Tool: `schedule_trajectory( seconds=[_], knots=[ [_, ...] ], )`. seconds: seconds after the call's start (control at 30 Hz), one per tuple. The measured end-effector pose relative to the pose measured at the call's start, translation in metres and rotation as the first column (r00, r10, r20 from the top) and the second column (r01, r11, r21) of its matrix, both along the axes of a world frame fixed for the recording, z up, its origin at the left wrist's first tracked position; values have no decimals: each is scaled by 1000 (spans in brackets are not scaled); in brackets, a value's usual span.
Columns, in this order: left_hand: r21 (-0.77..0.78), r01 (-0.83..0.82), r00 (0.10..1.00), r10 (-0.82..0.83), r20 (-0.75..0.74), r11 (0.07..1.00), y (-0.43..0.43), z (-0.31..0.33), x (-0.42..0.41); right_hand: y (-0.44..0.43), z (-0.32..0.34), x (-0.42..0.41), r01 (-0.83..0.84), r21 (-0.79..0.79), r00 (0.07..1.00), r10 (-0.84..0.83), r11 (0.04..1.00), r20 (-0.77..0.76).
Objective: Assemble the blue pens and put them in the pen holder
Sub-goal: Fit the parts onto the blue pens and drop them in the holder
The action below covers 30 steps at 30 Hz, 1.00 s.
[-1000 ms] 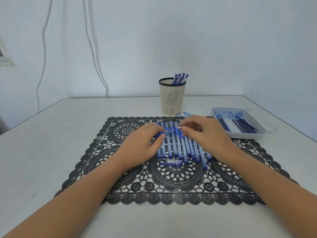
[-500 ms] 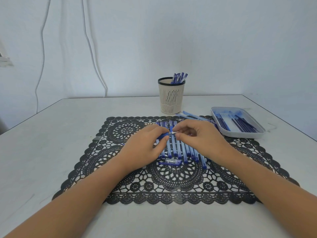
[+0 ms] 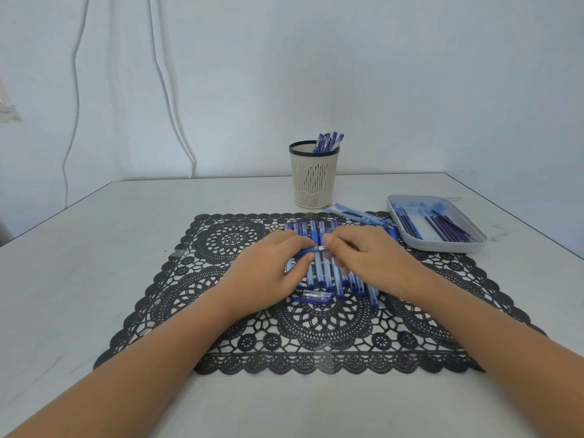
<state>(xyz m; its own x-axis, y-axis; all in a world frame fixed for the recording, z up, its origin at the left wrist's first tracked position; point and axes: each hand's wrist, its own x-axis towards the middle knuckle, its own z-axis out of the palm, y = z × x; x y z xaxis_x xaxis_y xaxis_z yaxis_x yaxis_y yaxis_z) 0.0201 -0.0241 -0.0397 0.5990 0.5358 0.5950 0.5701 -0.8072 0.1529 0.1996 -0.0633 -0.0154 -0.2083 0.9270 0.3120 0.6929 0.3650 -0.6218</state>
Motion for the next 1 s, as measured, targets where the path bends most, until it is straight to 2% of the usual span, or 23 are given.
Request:
schedule_trajectory(
  seconds=[0.13, 0.23, 0.47, 0.57, 0.67, 1.0],
  knots=[
    [0, -5, 1000, 5, -3, 1000, 0, -1, 0, 0, -2, 1, -38, -27, 999, 37, 999, -25],
    [8, -6, 1000, 6, -2, 1000, 1, -1, 0, 0, -2, 1, -19, 27, 1000, 18, 999, 21],
    [22, 0, 1000, 1, -24, 1000, 1, -2, -1, 0, -5, 0, -55, 9, 996, 55, 998, 64],
    [41, 5, 999, -3, -40, 999, 1, -2, -1, 1, -2, 0, -23, -20, 999, 24, 1000, 23],
    [27, 5, 1000, -4, -29, 1000, 1, -2, -1, 0, -4, 2, -73, -49, 997, 74, 996, 23],
    [92, 8, 1000, -7, -18, 996, 2, -1, 2, 1, -2, -1, -45, 13, 997, 44, 999, 66]
  ],
)
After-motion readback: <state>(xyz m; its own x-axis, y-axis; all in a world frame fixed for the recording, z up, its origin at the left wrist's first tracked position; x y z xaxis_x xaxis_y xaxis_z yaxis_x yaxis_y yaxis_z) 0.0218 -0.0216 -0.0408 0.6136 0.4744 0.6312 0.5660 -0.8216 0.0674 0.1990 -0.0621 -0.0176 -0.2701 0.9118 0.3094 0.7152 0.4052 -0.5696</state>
